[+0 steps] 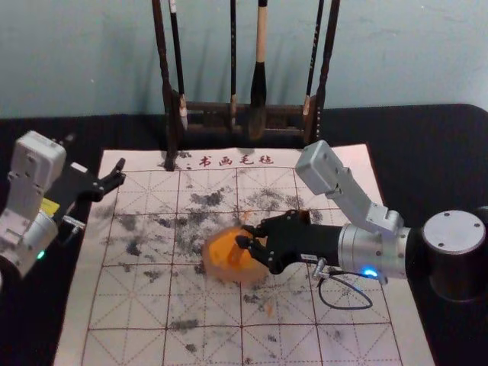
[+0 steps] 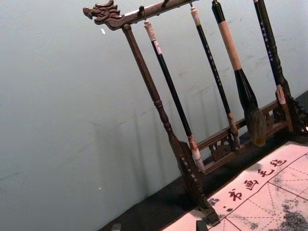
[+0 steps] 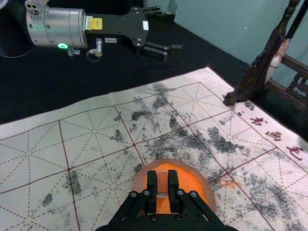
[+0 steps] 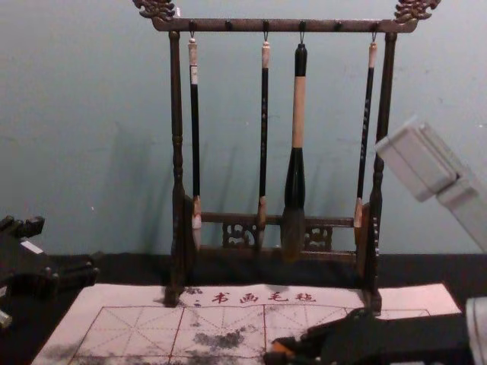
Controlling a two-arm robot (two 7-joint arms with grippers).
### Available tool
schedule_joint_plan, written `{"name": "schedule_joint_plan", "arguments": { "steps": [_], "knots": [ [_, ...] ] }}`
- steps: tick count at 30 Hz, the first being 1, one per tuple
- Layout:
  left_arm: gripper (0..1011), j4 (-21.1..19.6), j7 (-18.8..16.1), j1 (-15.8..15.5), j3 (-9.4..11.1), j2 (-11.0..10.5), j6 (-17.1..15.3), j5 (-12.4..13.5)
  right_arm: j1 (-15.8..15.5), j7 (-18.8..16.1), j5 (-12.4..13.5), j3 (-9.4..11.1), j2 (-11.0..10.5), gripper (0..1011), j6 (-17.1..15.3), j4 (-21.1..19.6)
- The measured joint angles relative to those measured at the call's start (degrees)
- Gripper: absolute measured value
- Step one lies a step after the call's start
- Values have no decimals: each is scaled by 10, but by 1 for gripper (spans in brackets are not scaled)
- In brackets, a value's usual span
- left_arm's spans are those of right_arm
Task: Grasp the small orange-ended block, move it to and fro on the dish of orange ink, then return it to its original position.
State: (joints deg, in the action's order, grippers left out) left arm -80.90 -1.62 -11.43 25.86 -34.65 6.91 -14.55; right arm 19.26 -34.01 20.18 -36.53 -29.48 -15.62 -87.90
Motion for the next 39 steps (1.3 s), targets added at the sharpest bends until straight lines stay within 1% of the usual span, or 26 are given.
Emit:
{"name": "schedule_joint_plan", "arguments": {
  "steps": [17,30,39],
  "knots": [
    [1001,0,0,0,0,0,0,0,12,5,-3,-10,16,138,-4,13],
    [1001,0,0,0,0,0,0,0,24,10,-6,-10,30,138,-7,32],
    [1001,0,0,0,0,0,0,0,27,14,-9,-9,34,138,-7,39]
  ]
}}
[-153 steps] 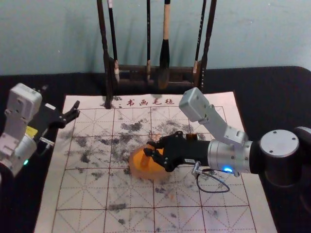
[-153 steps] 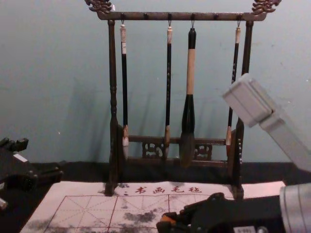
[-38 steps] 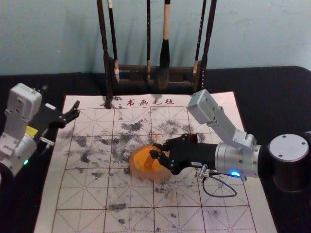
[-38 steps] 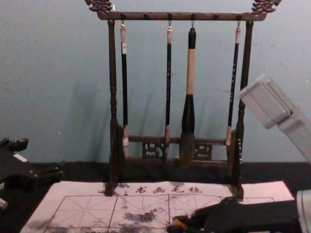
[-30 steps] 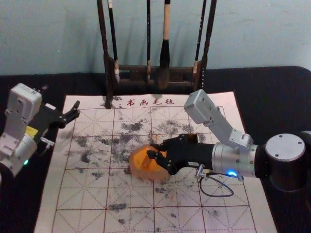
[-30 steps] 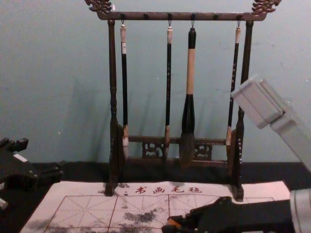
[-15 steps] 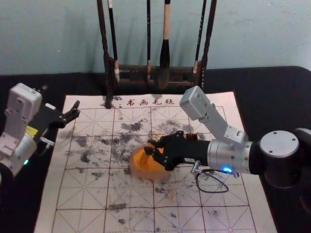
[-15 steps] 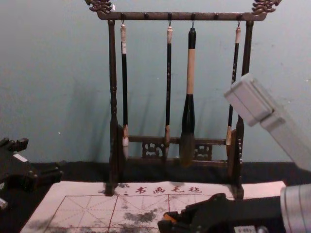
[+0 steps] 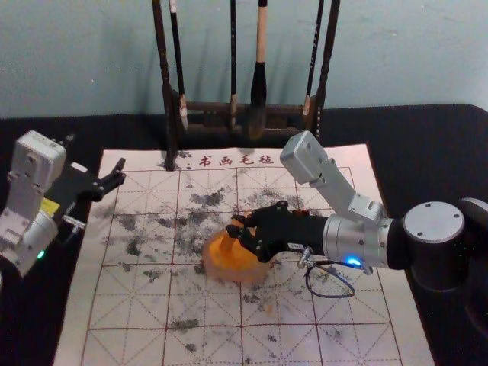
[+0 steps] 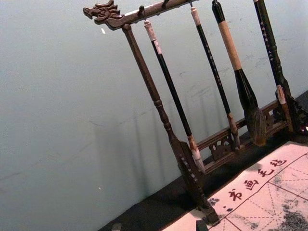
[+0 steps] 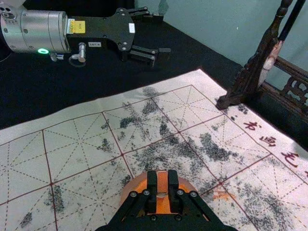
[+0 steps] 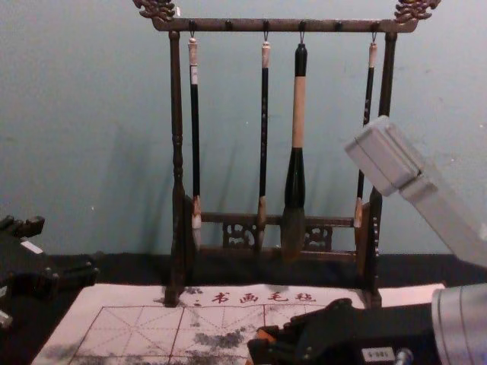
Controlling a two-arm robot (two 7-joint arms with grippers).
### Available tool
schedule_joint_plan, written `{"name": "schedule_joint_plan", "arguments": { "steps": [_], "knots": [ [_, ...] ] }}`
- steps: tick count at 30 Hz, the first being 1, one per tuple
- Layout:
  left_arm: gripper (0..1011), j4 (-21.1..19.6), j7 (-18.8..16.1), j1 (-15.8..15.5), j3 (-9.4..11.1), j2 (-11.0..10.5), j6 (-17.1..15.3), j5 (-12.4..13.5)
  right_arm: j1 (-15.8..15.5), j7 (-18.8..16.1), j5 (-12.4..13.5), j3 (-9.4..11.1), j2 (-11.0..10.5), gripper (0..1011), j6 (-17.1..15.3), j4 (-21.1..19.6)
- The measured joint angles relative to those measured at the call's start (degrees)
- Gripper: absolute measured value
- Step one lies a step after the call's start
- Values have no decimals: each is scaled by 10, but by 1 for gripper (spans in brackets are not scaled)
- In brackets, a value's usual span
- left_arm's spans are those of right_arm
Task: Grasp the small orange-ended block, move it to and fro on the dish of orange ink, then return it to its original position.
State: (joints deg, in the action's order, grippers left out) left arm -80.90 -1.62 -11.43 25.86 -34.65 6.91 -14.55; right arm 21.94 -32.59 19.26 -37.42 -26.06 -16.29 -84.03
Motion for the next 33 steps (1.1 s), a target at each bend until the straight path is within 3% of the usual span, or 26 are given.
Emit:
{"name": "schedule_joint_plan", "arguments": {
  "steps": [33],
  "knots": [
    [1001,0,0,0,0,0,0,0,0,6,3,18,-3,138,4,8]
  ]
}}
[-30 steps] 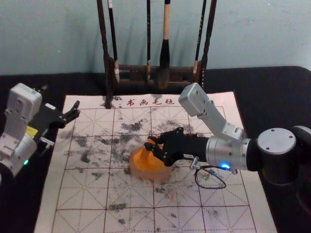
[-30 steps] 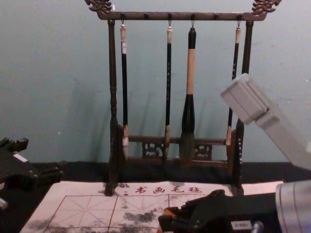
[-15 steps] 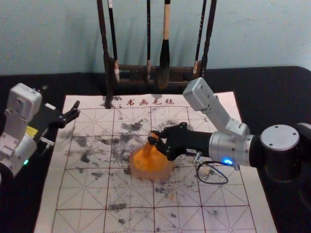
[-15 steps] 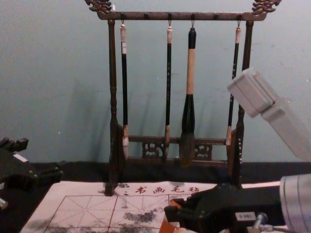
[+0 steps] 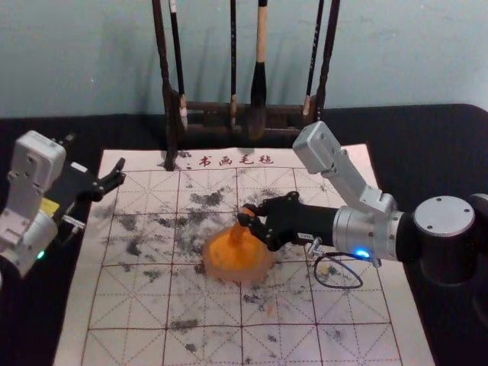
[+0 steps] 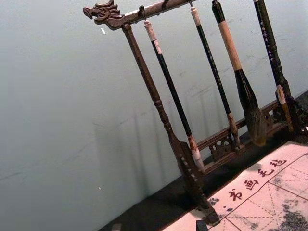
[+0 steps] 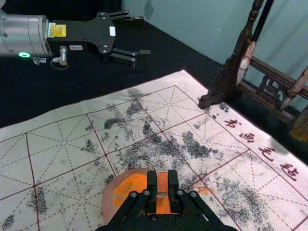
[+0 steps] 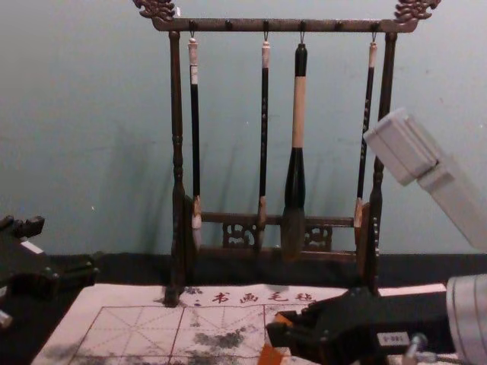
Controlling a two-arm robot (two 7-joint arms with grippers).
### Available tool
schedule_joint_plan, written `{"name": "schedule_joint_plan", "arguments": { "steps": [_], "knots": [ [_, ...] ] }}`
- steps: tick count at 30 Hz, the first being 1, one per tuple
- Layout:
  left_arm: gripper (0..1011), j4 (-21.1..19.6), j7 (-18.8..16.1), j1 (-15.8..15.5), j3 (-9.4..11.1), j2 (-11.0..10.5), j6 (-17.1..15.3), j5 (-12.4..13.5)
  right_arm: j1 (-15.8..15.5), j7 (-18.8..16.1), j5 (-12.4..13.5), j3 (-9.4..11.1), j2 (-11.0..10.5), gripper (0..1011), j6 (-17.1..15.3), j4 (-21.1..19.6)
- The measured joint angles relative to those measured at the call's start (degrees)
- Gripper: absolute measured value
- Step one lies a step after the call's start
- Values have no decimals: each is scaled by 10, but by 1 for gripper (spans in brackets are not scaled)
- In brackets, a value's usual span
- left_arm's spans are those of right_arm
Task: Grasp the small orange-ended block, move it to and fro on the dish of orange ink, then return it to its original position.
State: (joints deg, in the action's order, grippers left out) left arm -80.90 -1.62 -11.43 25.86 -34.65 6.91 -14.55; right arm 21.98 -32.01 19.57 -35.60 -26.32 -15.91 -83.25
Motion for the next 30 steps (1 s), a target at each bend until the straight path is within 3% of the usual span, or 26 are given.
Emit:
{"name": "schedule_joint_plan", "arguments": {
  "steps": [9,19,25,30],
  "knots": [
    [1001,0,0,0,0,0,0,0,-6,-1,11,14,-13,138,2,-18],
    [1001,0,0,0,0,0,0,0,-27,13,62,59,-43,138,-27,-77],
    [1001,0,0,0,0,0,0,0,-41,37,89,83,-66,138,-54,-113],
    [1001,0,0,0,0,0,0,0,-58,77,101,103,-80,138,-79,-137]
  ]
}}
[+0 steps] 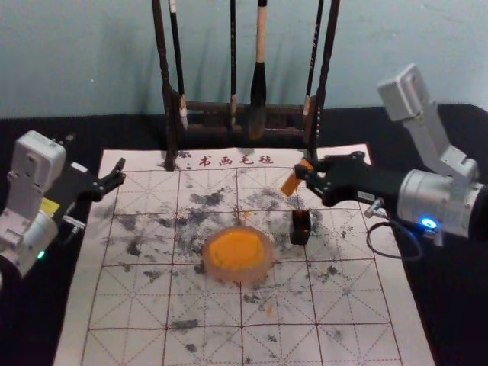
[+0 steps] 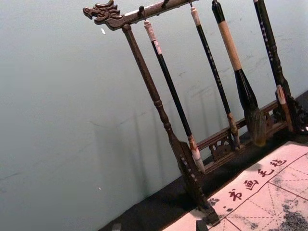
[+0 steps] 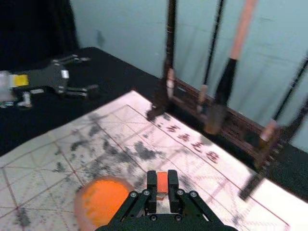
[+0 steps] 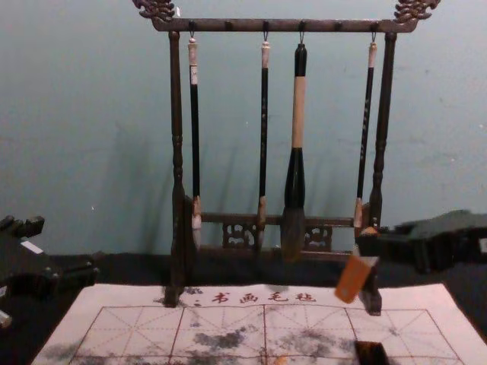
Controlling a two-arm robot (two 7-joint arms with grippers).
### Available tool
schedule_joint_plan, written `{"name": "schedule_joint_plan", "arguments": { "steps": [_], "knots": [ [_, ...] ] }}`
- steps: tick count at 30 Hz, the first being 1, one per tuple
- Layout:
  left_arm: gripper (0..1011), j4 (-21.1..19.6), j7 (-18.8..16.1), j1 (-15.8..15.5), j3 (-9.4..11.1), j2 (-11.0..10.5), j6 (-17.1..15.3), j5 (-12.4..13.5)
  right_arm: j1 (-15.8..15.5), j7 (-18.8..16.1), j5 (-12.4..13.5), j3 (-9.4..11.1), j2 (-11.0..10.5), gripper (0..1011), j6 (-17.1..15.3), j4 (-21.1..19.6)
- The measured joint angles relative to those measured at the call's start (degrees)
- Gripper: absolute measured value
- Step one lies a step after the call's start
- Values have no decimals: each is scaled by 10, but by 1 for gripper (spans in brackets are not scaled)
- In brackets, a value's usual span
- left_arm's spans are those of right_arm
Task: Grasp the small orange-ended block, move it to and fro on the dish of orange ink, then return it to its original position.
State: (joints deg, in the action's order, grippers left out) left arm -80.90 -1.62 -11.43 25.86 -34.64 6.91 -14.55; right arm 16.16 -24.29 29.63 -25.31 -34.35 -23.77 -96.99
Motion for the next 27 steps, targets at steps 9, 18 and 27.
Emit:
{"name": "schedule_joint_plan", "arguments": {
  "steps": [9,18,27],
  "knots": [
    [1001,0,0,0,0,0,0,0,-26,41,6,18,-15,138,-34,-26],
    [1001,0,0,0,0,0,0,0,-40,48,12,22,-19,138,-44,-36],
    [1001,0,0,0,0,0,0,0,-42,53,12,17,-13,138,-49,-30]
  ]
}}
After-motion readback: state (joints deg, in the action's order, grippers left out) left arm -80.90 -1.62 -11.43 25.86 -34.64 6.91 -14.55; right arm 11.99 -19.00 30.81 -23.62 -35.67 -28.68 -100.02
